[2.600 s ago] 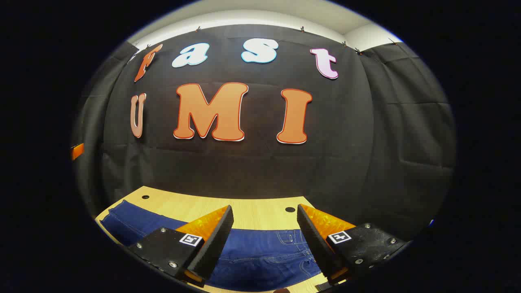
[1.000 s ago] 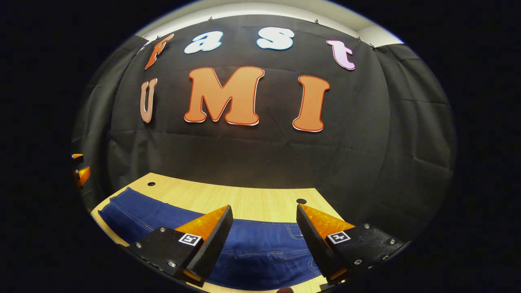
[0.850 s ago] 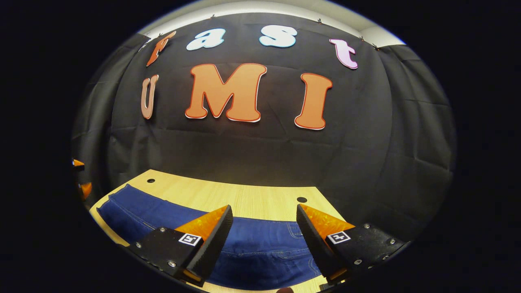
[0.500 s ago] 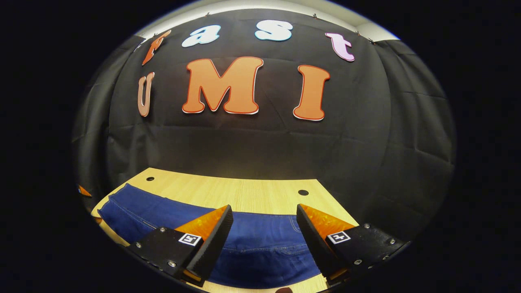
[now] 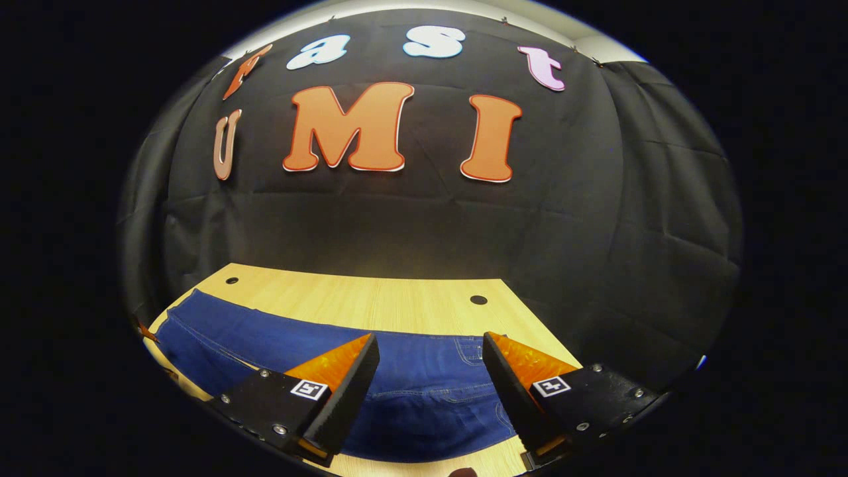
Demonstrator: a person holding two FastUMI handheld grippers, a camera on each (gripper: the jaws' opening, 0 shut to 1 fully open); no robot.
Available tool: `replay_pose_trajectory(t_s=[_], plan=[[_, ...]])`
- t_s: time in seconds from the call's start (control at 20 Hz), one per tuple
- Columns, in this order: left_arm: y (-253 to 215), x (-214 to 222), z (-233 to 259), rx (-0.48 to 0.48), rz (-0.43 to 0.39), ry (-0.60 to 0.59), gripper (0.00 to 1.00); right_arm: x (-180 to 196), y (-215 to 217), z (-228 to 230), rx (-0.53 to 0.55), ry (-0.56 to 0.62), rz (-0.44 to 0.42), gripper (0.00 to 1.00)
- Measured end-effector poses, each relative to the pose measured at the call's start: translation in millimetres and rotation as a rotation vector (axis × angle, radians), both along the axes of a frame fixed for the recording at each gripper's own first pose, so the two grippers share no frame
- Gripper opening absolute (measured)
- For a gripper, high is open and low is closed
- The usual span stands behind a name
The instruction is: Grasp the waist and the cuffs of the jeans and fold them to make the two legs overlap; first hold the waist and fold one-third of the jeans toward the cuffs, then hold the cuffs and fold the remaining one-third in the same direction to finish folding.
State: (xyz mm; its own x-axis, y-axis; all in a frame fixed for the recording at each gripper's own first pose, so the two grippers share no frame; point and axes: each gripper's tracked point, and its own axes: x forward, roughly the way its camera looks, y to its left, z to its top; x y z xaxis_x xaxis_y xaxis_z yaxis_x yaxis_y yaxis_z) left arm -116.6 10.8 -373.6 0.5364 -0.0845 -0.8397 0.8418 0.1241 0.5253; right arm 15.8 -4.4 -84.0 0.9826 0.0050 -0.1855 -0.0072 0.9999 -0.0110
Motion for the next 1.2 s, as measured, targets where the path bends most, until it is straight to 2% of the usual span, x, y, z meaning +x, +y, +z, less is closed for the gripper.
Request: replay_pose_trajectory(t_s=[0.2,0.25,0.3,0.4,0.6,0.65,0.85,0.9,0.95,1.05,1.1,1.2], plan=[[2.0,11.5,-3.5,0.065,-0.058,0.004,0.98,-2.6,-18.8,5.4,0.013,-0.013,-0.044,0.97],[1.3,17.7,-4.4,0.072,-0.057,0.008,0.98,-3.0,-20.5,6.3,0.011,-0.015,-0.052,1.00],[0.1,22.5,-3.9,0.074,-0.051,0.005,0.96,-2.2,-21.8,6.4,0.010,-0.014,-0.056,0.96],[0.1,29.9,-4.6,0.070,-0.038,-0.002,0.95,-3.5,-22.0,5.1,0.008,-0.010,-0.058,0.96],[-5.9,58.2,-7.0,0.078,-0.022,-0.070,0.94,-6.8,-18.2,4.1,-0.019,-0.005,-0.055,0.96],[-10.6,66.3,-7.2,0.088,-0.034,-0.093,0.94,-9.5,-16.2,5.6,-0.028,-0.009,-0.051,1.00],[-20.7,103.2,-20.7,0.124,-0.054,-0.168,0.90,-16.5,-11.4,7.3,-0.068,-0.009,-0.037,0.96],[-20.7,105.4,-27.5,0.123,-0.055,-0.172,0.72,-18.6,-10.4,8.2,-0.073,-0.011,-0.034,1.00],[-23.1,107.7,-35.6,0.128,-0.067,-0.184,0.55,-20.3,-10.3,7.7,-0.078,-0.013,-0.030,0.96],[-21.7,114.4,-42.5,0.163,-0.112,-0.256,0.19,-21.7,-11.6,4.6,-0.095,-0.008,-0.027,0.96],[-24.5,111.0,-38.9,0.173,-0.132,-0.276,0.08,-21.9,-13.0,3.1,-0.115,-0.009,-0.026,0.96],[-22.4,103.4,-39.5,0.152,-0.108,-0.245,0.08,-23.1,-19.0,3.9,-0.201,-0.025,-0.021,0.96]])
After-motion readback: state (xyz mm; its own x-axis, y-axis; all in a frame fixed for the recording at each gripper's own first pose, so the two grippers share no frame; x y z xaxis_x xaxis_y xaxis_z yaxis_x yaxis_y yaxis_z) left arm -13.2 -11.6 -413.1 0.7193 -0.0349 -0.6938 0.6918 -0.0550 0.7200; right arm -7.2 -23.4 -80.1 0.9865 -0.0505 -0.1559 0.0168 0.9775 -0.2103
